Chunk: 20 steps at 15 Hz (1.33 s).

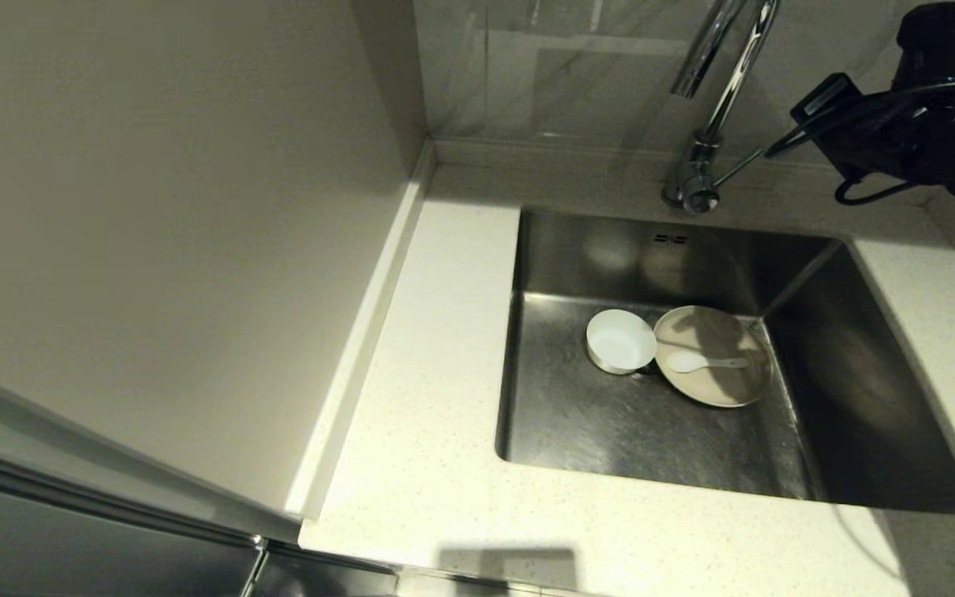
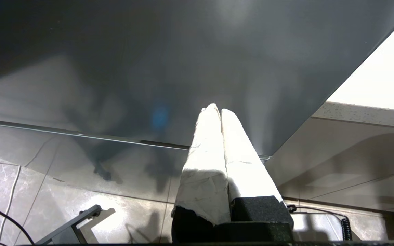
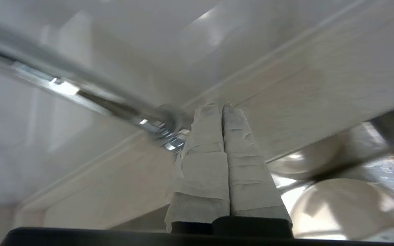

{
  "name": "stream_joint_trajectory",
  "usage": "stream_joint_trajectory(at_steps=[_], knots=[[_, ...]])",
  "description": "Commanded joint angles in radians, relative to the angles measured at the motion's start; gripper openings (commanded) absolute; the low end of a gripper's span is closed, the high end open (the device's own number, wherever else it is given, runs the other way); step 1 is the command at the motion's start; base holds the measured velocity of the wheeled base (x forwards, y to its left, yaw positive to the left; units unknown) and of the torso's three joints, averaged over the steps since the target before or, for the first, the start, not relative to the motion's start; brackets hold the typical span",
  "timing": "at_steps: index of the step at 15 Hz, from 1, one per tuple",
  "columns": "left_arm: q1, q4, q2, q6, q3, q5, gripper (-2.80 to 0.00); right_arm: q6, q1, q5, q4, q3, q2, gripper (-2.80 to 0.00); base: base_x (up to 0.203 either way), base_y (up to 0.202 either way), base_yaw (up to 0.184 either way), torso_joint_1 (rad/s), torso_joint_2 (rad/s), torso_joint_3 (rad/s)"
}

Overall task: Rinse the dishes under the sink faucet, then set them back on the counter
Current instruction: Turn on the faucet

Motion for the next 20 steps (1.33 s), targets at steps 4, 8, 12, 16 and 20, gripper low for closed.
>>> stream_joint_trajectory(at_steps=[4,8,12,16,20], knots=[[0.0,0.0,-0.003,-0.001,0.0,0.0,-2.8,0.004,0.023,0.033,-0.028,-0.006,0.038,-2.8,0.0,0.0,0.0,0.0,0.0,0.0],[0.0,0.0,-0.003,-0.001,0.0,0.0,-2.8,0.004,0.034,0.064,-0.054,-0.006,0.052,-2.8,0.0,0.0,0.0,0.0,0.0,0.0],[0.0,0.0,-0.003,-0.001,0.0,0.0,-2.8,0.003,0.045,0.064,-0.052,-0.006,0.059,-2.8,0.0,0.0,0.0,0.0,0.0,0.0],[0.0,0.0,-0.004,-0.001,0.0,0.0,-2.8,-0.001,0.046,0.076,-0.051,-0.006,0.061,-2.8,0.0,0.0,0.0,0.0,0.0,0.0],[0.0,0.0,-0.003,-0.001,0.0,0.0,-2.8,-0.016,0.045,0.078,-0.005,-0.006,0.058,-2.8,0.0,0.0,0.0,0.0,0.0,0.0]])
